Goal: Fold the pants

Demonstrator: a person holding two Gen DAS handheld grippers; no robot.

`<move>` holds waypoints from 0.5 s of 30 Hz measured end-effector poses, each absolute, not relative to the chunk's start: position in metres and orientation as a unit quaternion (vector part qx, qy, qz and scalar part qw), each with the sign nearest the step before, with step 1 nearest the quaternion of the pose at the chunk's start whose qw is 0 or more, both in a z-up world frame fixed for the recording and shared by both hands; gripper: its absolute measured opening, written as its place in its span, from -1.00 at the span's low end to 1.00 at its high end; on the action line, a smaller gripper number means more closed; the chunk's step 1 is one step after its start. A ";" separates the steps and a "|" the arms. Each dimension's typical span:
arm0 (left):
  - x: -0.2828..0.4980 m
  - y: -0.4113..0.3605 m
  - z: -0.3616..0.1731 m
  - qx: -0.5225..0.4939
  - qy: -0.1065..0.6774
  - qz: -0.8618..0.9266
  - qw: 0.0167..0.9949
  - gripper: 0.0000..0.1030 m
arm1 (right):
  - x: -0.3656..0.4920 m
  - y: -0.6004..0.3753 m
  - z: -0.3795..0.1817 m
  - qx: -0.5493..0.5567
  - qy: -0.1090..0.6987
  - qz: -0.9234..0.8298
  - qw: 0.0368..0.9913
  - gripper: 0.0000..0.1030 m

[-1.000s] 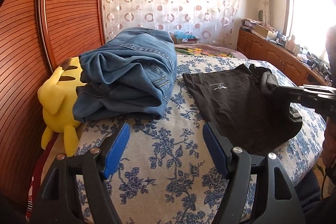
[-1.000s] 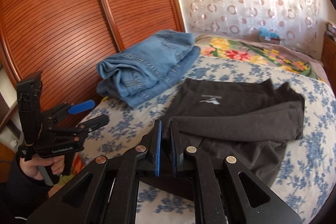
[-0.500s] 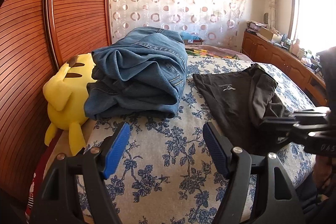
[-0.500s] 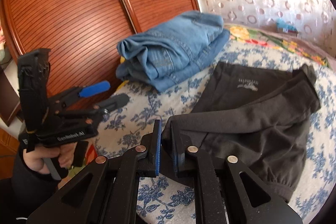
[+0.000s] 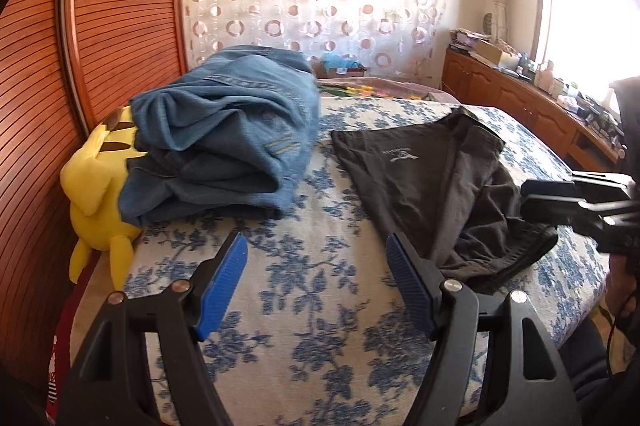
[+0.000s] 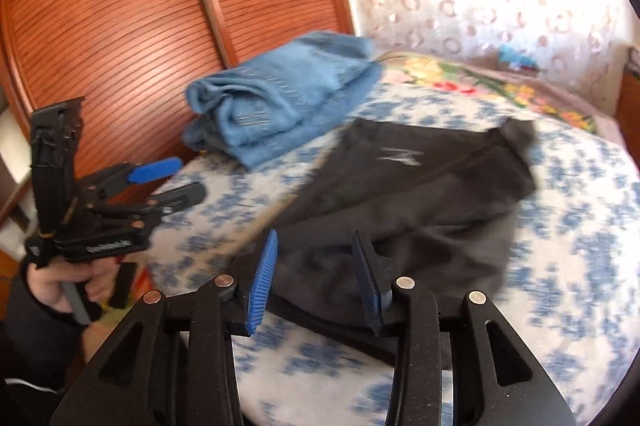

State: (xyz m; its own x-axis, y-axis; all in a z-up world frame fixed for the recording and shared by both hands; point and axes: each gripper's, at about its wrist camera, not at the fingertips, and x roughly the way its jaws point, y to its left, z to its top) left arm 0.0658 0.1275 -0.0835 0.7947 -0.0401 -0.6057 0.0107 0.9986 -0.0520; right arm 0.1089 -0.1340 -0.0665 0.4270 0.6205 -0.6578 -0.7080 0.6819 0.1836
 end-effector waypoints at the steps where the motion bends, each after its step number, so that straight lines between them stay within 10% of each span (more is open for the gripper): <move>1: 0.067 0.125 -0.084 -0.022 0.321 -0.018 0.947 0.40 | 0.112 -0.141 -0.068 -0.062 0.362 0.385 0.847 -0.25; 15: 0.107 0.081 -0.079 -0.004 0.340 -0.084 0.937 0.40 | 0.151 -0.228 -0.100 -0.072 0.371 0.243 0.893 -0.25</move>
State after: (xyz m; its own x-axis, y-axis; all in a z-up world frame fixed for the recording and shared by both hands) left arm 0.1071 0.0806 -0.0792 0.7543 -0.1604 -0.6367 0.1546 0.9858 -0.0652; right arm 0.1510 -0.2279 -0.1001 0.6056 0.3809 -0.6987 -0.4885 0.8711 0.0514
